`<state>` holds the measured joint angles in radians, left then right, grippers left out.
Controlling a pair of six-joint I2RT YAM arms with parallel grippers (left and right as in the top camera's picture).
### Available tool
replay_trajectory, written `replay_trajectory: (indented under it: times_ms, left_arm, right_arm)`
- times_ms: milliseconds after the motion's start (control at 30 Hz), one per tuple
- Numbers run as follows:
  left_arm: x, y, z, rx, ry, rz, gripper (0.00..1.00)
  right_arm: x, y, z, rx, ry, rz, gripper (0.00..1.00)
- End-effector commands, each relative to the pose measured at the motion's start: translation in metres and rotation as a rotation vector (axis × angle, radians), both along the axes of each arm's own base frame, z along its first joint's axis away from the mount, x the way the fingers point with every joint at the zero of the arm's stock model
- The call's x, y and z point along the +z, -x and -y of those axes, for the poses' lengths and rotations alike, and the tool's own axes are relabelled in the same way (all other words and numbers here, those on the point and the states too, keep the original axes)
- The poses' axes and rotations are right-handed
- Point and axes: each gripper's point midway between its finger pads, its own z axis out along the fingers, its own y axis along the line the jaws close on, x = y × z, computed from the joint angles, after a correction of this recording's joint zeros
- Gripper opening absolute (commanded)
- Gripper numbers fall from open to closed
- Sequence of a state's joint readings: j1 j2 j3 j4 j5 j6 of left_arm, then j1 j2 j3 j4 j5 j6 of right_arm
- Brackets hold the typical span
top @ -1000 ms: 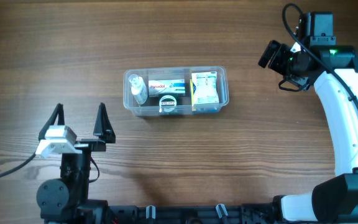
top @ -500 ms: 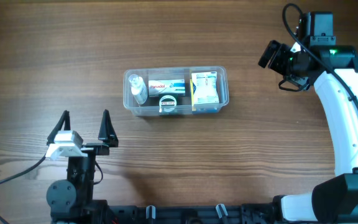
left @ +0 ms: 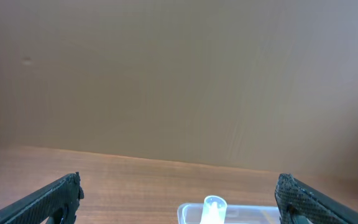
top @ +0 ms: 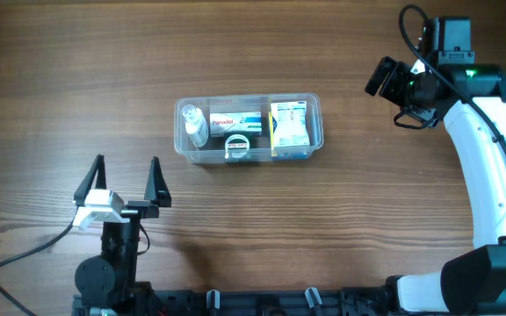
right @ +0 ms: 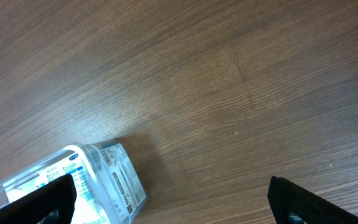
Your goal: Pack container
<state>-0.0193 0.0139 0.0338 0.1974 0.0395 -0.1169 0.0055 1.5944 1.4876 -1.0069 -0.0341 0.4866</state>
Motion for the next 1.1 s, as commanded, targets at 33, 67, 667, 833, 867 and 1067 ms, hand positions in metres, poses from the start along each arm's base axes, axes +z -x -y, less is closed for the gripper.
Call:
replay_trajectory:
  times_ms: [33,67,667,833,867,1067]
  left_arm:
    - [-0.014,-0.002,0.003,-0.017,-0.003,-0.030,1.00]
    - [-0.018,-0.003,0.002,-0.017,-0.003,-0.044,1.00]
    - [-0.077,-0.006,0.002,-0.014,-0.004,-0.288,1.00]
    - [-0.077,-0.006,0.002,-0.014,-0.004,-0.287,1.00]
    - [-0.077,-0.006,0.002,-0.014,-0.004,-0.287,1.00]
    - [-0.077,-0.006,0.002,-0.014,-0.004,-0.288,1.00]
  right_arm:
    - [0.011,0.000,-0.002,-0.004,-0.017,0.030,1.00]
    - [0.011,0.000,-0.002,-0.004,-0.017,0.030,1.00]
    - [0.011,0.000,-0.002,-0.004,-0.017,0.030,1.00]
    - [0.011,0.000,-0.002,-0.004,-0.017,0.030,1.00]
    - [0.011,0.000,-0.002,-0.004,-0.017,0.030,1.00]
    - [0.011,0.000,-0.002,-0.004,-0.017,0.030,1.00]
